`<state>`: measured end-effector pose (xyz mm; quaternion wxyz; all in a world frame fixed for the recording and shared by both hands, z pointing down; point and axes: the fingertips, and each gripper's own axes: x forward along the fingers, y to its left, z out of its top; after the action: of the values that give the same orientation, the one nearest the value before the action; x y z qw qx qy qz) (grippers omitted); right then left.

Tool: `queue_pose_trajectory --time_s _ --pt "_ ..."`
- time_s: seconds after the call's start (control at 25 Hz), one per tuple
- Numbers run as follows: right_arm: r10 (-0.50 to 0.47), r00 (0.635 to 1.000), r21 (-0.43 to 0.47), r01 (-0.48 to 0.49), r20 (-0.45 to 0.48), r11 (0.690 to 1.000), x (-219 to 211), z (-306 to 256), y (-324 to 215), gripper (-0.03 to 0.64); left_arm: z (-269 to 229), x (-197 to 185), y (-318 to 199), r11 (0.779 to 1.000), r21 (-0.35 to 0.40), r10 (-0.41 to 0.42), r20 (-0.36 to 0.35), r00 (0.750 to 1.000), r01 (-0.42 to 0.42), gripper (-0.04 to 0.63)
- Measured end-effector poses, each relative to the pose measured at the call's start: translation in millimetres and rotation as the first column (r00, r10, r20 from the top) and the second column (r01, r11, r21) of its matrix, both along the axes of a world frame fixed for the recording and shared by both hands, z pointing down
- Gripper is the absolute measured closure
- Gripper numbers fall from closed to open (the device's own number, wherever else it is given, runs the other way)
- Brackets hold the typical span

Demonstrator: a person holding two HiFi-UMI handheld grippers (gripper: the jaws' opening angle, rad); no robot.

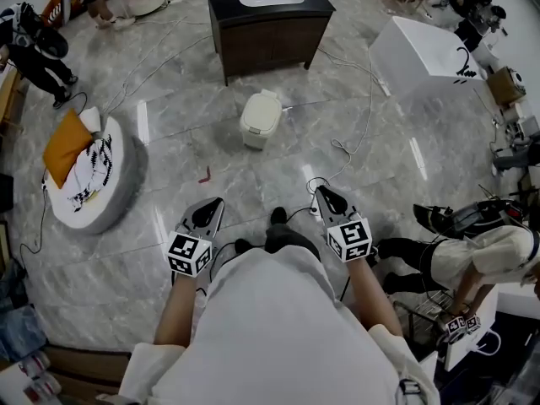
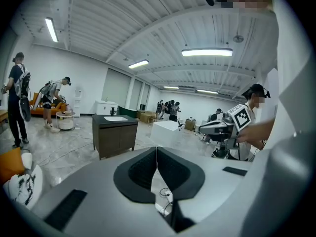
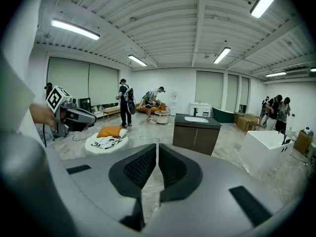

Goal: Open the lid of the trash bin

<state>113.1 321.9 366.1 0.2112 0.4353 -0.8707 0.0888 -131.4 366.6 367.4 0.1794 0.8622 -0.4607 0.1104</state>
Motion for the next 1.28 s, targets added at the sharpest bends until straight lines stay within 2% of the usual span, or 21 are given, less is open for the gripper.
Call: queue_pose_trajectory --time_s 0.4,1.28 --pt "-0.031 1.000 -0.034 0.031 0.003 0.999 1 17 -37 0.580 12 9 -34 1.000 -0.023 -0.009 0.002 1.000 0.009 0.577" --pt "-0.121 0.992 -0.085 0.124 0.043 0.989 28 48 -194 0.580 34 48 -165 0.994 -0.078 -0.072 0.049 0.996 0.076 0.577"
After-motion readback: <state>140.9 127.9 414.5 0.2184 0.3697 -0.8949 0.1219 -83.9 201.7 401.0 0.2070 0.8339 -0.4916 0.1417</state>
